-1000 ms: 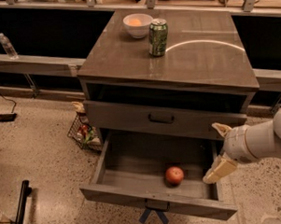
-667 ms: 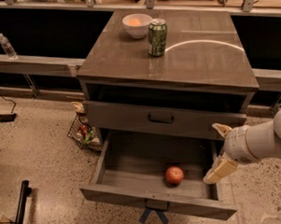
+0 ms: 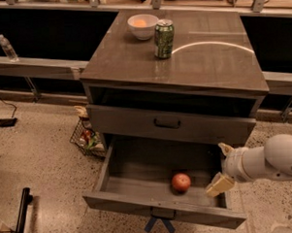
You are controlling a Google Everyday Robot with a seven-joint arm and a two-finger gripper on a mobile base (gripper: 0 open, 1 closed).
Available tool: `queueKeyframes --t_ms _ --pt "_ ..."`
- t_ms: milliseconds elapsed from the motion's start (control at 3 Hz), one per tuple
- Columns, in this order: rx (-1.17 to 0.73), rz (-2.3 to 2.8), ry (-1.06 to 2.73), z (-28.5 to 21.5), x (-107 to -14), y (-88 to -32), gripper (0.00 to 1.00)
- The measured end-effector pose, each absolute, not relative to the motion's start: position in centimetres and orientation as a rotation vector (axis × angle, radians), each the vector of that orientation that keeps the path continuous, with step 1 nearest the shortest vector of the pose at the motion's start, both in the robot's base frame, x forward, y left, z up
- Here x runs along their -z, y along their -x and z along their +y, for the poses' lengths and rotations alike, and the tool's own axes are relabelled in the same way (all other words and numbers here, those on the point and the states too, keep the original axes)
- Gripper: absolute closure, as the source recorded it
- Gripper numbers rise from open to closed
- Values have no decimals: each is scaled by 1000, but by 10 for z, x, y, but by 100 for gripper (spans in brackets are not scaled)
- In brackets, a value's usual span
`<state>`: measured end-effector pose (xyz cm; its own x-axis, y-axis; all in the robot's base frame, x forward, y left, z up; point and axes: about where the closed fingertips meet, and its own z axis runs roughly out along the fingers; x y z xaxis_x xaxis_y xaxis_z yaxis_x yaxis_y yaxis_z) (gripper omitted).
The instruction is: Pick apple from middle drawer and place on counter
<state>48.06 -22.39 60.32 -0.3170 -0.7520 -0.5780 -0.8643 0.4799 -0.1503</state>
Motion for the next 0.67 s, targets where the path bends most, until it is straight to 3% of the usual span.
queueKeyframes --t_ms 667 --pt "-379 2121 1213 -218 -516 -506 0"
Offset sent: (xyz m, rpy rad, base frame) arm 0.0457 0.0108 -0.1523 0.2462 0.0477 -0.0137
